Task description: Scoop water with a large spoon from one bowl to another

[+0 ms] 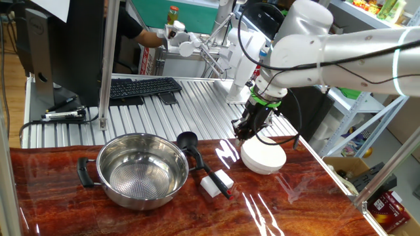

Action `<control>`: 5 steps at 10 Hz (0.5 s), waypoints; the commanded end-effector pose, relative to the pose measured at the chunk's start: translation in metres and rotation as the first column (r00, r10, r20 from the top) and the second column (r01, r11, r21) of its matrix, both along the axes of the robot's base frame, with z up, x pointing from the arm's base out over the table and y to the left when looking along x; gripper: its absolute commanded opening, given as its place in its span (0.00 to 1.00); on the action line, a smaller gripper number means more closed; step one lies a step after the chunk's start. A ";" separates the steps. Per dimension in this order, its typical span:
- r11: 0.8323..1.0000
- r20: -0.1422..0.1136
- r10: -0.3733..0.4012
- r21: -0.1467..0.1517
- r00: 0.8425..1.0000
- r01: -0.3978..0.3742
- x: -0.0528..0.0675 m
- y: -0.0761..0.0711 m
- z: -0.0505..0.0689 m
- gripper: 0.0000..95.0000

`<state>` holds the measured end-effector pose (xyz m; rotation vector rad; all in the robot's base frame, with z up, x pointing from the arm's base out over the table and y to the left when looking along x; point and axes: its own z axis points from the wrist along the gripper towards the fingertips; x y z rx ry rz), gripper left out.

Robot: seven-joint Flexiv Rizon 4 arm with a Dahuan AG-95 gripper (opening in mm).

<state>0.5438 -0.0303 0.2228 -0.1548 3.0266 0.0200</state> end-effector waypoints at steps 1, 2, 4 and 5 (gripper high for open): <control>1.000 0.009 -0.010 0.006 1.000 0.010 -0.002 -0.001 0.007 0.00; 0.999 0.003 -0.021 0.026 1.000 0.021 -0.001 -0.002 0.013 0.00; 0.998 -0.001 -0.056 0.040 0.998 0.056 -0.004 0.001 0.022 0.00; 0.997 -0.004 -0.064 0.038 0.998 0.064 -0.005 0.002 0.023 0.00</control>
